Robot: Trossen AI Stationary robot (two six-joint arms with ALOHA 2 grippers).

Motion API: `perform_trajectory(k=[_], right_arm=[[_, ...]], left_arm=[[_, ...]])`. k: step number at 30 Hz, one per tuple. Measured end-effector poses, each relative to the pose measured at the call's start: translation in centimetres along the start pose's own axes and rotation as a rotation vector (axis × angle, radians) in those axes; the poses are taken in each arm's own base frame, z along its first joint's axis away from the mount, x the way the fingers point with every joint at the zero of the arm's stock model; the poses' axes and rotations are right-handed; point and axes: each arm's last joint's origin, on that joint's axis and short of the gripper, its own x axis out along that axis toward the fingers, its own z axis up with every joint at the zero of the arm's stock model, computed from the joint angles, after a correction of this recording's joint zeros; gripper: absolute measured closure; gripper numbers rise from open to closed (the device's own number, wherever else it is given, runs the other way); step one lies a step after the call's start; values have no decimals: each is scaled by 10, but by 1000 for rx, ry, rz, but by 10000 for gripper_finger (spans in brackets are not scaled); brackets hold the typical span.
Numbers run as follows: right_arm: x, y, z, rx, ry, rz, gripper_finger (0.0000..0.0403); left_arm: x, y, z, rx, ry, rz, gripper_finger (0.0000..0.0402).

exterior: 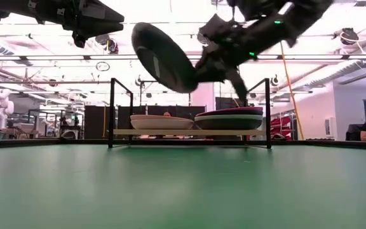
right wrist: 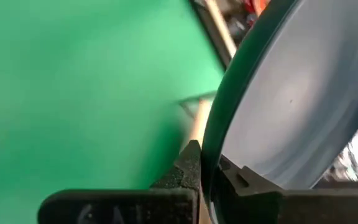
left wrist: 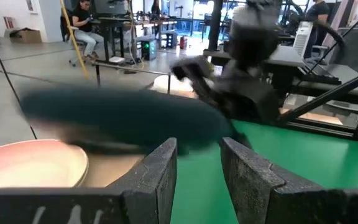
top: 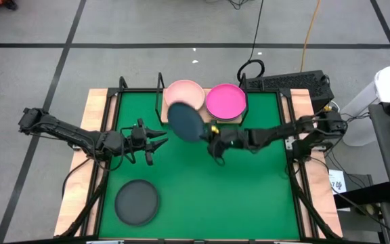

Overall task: Place and stack plates onto a shelf
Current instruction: Stack the dark blue plate on top of the peach plate on the shelf

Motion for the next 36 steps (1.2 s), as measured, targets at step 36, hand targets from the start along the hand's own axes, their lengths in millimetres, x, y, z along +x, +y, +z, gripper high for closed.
perform_trajectory(k=[36], right_arm=[[79, -82, -77, 54, 322, 138, 394]], left_arm=[[1, 2, 0, 28, -1, 12, 270]])
